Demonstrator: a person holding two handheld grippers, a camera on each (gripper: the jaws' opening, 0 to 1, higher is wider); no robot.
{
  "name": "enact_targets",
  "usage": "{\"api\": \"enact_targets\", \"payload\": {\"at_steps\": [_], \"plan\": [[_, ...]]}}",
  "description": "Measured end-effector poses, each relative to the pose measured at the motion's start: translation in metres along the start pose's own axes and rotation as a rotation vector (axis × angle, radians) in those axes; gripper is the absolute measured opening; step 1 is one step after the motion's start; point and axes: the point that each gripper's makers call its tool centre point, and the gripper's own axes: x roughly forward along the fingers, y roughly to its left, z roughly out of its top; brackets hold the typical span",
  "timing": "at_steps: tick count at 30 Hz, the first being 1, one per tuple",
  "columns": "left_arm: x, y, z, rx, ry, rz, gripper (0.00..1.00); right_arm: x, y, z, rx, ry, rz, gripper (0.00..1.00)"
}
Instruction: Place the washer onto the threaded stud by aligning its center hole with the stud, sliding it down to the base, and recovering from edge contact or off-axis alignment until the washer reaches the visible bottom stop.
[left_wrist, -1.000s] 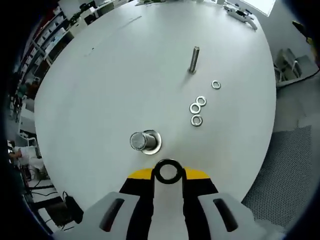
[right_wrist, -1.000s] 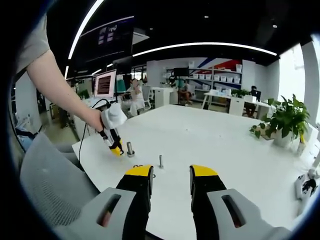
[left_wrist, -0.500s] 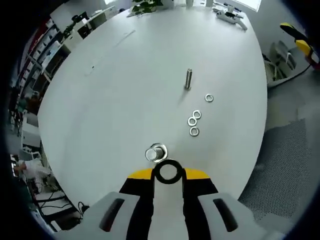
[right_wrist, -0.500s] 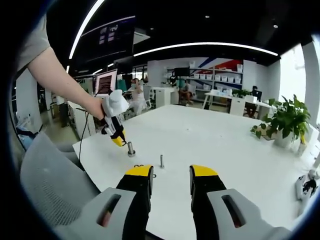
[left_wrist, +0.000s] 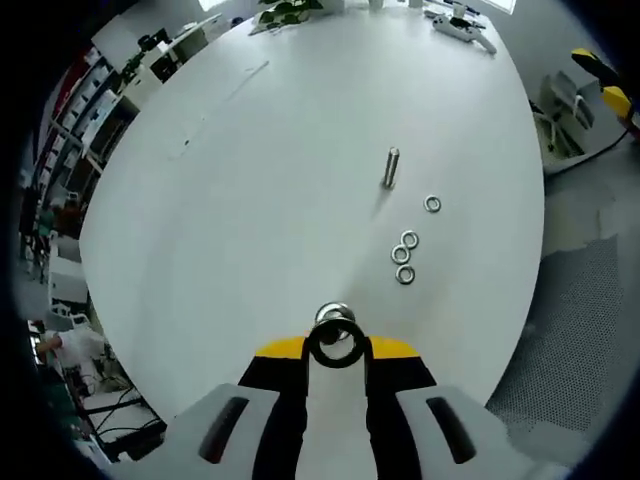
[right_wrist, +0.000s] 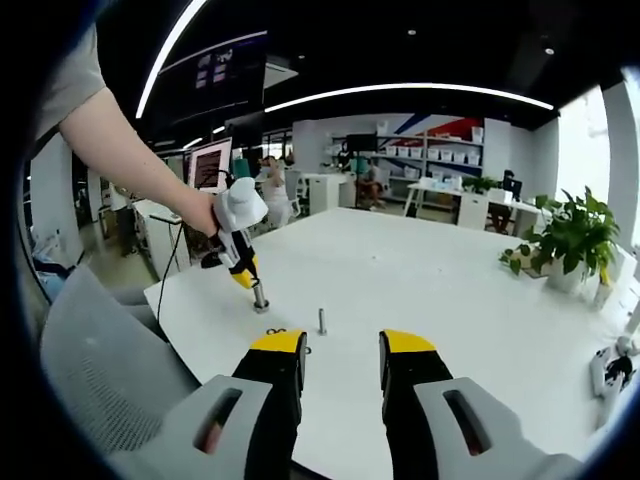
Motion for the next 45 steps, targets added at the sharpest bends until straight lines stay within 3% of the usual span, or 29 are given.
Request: {"api": "enact_targets", "payload": {"at_steps": [9,18,26,32,41,45], "plan": [[0.013,0.015,0.003,0.012,0.031,-0.005,0.19,0.000,-0.002,0.001,0.007,-0.006,-0.006,0.31],[0.016,0.010,0.004,0.035,0.058,-0.007,0.19,-0.001,-0.003,0.001,0.010,-0.007,-0.012,0.31],[0.019,0.008,0.003,0.003,0.069,-0.017,0.20,-0.001,-0.004,0.001,0.008,-0.006,-0.016,0.31],[0.018,0.010,0.007,0.014,0.044,0.008,0.25,-0.001,-0.004,0.001,0.002,-0.004,-0.020,0.31],[0.012,0.003,0.007,-0.022,0.013,0.007,0.22,0.000,-0.002,0.001,-0.009,-0.001,-0.012,0.31],[0.003,0.005,0.013,-0.076,-0.044,0.017,0.22,0.000,-0.002,0.001,-0.008,-0.003,-0.011,0.31]]}}
